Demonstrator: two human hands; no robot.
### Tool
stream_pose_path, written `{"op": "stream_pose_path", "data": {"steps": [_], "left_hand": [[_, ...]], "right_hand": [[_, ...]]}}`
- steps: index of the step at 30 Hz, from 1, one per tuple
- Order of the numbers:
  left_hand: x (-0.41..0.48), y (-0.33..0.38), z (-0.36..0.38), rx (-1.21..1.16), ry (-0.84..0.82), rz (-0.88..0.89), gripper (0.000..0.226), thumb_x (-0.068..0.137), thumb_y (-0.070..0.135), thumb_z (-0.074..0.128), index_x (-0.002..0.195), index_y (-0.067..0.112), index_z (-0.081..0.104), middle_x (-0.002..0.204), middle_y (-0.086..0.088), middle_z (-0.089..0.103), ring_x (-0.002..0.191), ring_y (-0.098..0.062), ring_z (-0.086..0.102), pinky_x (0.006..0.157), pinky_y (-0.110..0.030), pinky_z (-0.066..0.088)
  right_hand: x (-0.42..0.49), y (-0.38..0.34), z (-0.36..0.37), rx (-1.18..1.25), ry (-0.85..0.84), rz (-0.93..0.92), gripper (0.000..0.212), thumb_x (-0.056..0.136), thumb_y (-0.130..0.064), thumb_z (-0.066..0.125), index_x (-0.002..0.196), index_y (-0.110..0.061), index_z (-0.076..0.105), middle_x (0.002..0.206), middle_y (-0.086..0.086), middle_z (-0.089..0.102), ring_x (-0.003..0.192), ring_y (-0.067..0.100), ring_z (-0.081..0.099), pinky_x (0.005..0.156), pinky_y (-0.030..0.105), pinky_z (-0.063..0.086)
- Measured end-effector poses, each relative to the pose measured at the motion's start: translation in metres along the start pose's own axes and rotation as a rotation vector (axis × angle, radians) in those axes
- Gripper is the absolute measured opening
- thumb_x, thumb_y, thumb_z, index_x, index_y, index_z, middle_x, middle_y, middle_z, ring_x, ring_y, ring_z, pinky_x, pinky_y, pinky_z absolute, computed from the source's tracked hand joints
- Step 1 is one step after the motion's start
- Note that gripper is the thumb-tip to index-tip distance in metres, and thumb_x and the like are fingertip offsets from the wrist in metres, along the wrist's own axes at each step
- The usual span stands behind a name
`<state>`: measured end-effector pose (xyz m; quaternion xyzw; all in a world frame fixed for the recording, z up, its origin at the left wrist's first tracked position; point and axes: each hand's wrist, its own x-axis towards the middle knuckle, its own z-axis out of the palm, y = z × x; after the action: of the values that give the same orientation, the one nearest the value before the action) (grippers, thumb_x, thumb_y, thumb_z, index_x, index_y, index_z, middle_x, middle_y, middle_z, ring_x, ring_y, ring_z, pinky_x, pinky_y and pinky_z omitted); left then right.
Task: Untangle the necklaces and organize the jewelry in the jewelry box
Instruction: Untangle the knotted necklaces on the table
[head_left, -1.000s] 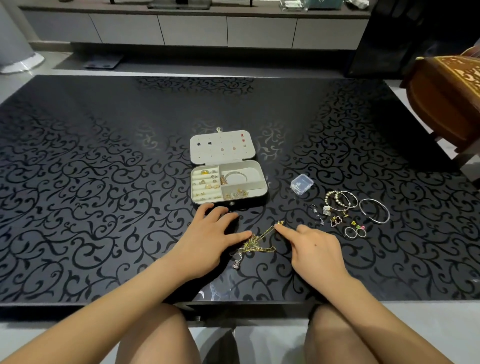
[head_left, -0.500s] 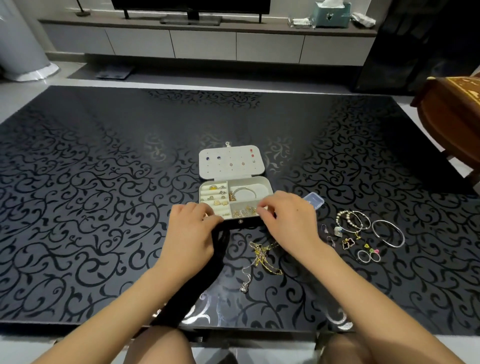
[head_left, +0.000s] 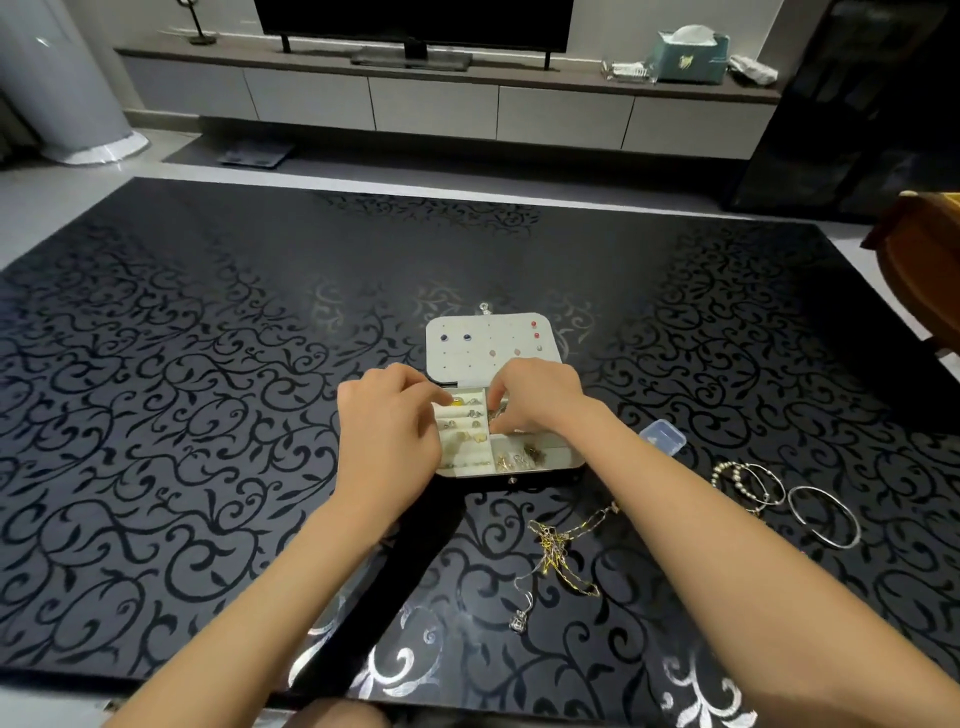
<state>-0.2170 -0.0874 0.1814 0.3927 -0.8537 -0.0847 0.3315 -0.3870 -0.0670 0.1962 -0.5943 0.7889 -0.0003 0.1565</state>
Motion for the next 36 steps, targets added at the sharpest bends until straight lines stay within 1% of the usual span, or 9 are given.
{"op": "stream_pose_path", "data": {"steps": [9,12,16,20,23,28,30,33,36], "left_hand": [[-0.017,-0.001,-0.001,-0.043,-0.046,0.015,0.024,0.070,0.004,0.054,0.077,0.018,0.072,0.082,0.003,0.062,0.078,-0.023,0.056,0.074,-0.033,0.026],[-0.021,-0.001,-0.003,-0.063,-0.055,0.003,0.024,0.071,0.004,0.053,0.078,0.018,0.072,0.084,0.004,0.062,0.081,-0.022,0.056,0.076,-0.032,0.026],[-0.017,0.001,-0.008,-0.108,-0.078,-0.062,0.027,0.073,0.006,0.050,0.080,0.019,0.073,0.085,0.005,0.063,0.084,-0.020,0.056,0.080,-0.032,0.027],[-0.012,0.004,-0.009,-0.139,-0.077,-0.091,0.026,0.076,0.001,0.054,0.080,0.019,0.072,0.086,0.005,0.062,0.084,-0.019,0.054,0.081,-0.032,0.027],[-0.010,0.005,-0.011,-0.152,-0.076,-0.107,0.027,0.076,-0.006,0.060,0.082,0.018,0.073,0.088,0.004,0.062,0.087,-0.018,0.054,0.082,-0.032,0.026],[-0.009,0.005,-0.013,-0.154,-0.076,-0.102,0.028,0.076,-0.007,0.061,0.082,0.018,0.073,0.086,0.003,0.062,0.086,-0.019,0.055,0.082,-0.033,0.029],[-0.008,0.006,-0.014,-0.162,-0.083,-0.110,0.027,0.077,-0.005,0.060,0.082,0.018,0.073,0.086,0.005,0.061,0.086,-0.019,0.055,0.083,-0.036,0.035],[-0.008,0.010,-0.017,-0.204,-0.106,-0.141,0.025,0.080,-0.002,0.060,0.085,0.019,0.073,0.089,0.007,0.060,0.089,-0.017,0.056,0.087,-0.037,0.040],[-0.007,0.019,-0.023,-0.394,-0.175,-0.230,0.024,0.082,0.002,0.061,0.090,0.022,0.070,0.095,0.008,0.064,0.092,-0.010,0.058,0.084,-0.017,0.041]], "right_hand": [[0.010,0.002,0.021,0.157,0.005,0.074,0.006,0.078,-0.015,0.057,0.074,-0.014,0.061,0.095,0.003,0.071,0.078,0.019,0.061,0.066,0.030,0.046],[0.005,0.005,0.023,0.275,0.085,0.061,0.014,0.079,-0.012,0.057,0.081,-0.003,0.068,0.090,0.008,0.071,0.083,0.025,0.064,0.071,0.034,0.052],[-0.008,0.010,0.012,0.488,0.131,-0.014,0.007,0.080,-0.007,0.060,0.078,-0.006,0.067,0.073,-0.006,0.061,0.067,0.010,0.053,0.061,0.019,0.042],[-0.002,0.007,0.013,0.356,0.005,-0.033,0.004,0.077,-0.005,0.062,0.076,-0.003,0.065,0.069,-0.001,0.059,0.071,0.020,0.055,0.070,0.031,0.048],[0.009,0.001,0.013,0.234,-0.063,0.009,0.018,0.076,-0.008,0.067,0.085,0.007,0.066,0.091,0.020,0.068,0.087,0.034,0.062,0.079,0.038,0.053],[0.010,-0.003,0.009,0.174,-0.123,0.021,0.039,0.081,-0.006,0.058,0.055,-0.015,0.030,0.056,0.004,0.032,0.051,0.016,0.029,0.048,0.024,0.028],[0.006,-0.002,0.006,0.195,-0.081,0.047,0.035,0.081,-0.005,0.054,0.055,-0.013,0.032,0.055,0.003,0.032,0.050,0.016,0.030,0.047,0.024,0.027],[-0.008,0.006,-0.010,0.357,0.073,0.060,0.022,0.082,-0.006,0.056,0.060,-0.007,0.060,0.062,0.001,0.057,0.058,0.019,0.054,0.053,0.023,0.042],[-0.041,0.009,-0.036,0.559,0.191,-0.025,0.016,0.081,-0.012,0.067,0.066,-0.017,0.066,0.068,-0.006,0.064,0.062,0.009,0.057,0.059,0.021,0.045]]}}
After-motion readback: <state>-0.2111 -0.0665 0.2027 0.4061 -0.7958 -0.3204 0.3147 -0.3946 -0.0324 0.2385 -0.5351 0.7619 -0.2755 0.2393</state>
